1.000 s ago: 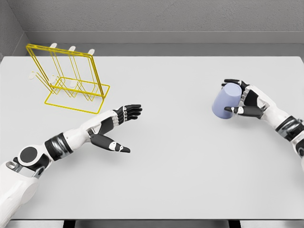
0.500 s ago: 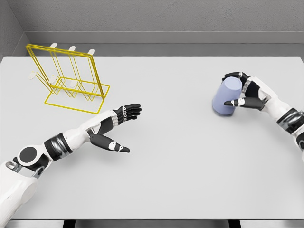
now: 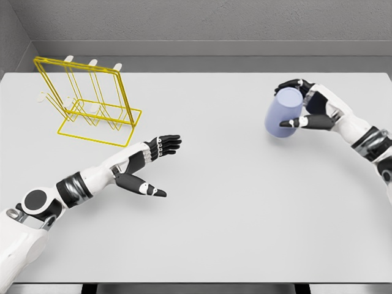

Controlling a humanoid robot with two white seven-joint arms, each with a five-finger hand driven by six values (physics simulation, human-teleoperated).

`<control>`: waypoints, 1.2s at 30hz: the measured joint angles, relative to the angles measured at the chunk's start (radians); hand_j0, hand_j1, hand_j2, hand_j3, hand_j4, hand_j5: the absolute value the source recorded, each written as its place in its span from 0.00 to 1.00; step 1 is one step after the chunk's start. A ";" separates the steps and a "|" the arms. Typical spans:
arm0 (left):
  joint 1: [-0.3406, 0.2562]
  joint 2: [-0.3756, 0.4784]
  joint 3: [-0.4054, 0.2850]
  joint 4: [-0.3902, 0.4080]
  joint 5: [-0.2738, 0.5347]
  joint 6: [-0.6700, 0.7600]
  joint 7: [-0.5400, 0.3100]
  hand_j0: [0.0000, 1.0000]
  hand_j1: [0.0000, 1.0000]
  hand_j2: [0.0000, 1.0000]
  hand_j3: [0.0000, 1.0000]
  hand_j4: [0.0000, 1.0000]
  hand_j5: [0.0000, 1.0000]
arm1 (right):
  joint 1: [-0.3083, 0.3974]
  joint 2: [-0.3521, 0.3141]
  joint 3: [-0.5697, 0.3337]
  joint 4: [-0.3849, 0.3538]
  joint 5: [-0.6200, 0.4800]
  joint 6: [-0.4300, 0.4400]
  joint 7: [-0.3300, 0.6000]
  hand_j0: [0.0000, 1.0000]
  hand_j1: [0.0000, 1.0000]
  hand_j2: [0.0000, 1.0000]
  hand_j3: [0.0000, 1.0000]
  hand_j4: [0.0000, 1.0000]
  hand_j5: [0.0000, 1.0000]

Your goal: Place the cup on the cup holder with both arms

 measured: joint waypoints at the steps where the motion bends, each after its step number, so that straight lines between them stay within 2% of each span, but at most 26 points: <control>1: 0.000 0.000 0.000 0.001 0.000 0.000 0.000 1.00 1.00 1.00 1.00 1.00 1.00 | 0.003 0.000 0.001 -0.010 0.000 0.000 0.000 0.62 0.62 0.62 0.62 0.62 0.62; 14: 0.017 -0.003 0.013 0.022 -0.012 -0.060 0.002 1.00 1.00 1.00 1.00 1.00 1.00 | 0.008 0.026 0.055 -0.085 0.009 0.001 0.000 0.62 0.62 0.62 0.62 0.62 0.62; 18: 0.028 -0.006 0.017 0.029 -0.013 -0.111 0.039 1.00 1.00 1.00 1.00 1.00 1.00 | 0.009 0.044 0.083 -0.103 0.014 0.001 0.000 0.62 0.62 0.62 0.62 0.62 0.62; 36: 0.021 -0.030 0.017 0.119 -0.034 -0.134 0.058 1.00 1.00 1.00 1.00 1.00 1.00 | 0.009 0.179 0.151 -0.095 0.084 0.011 0.000 0.62 0.62 0.62 0.62 0.62 0.62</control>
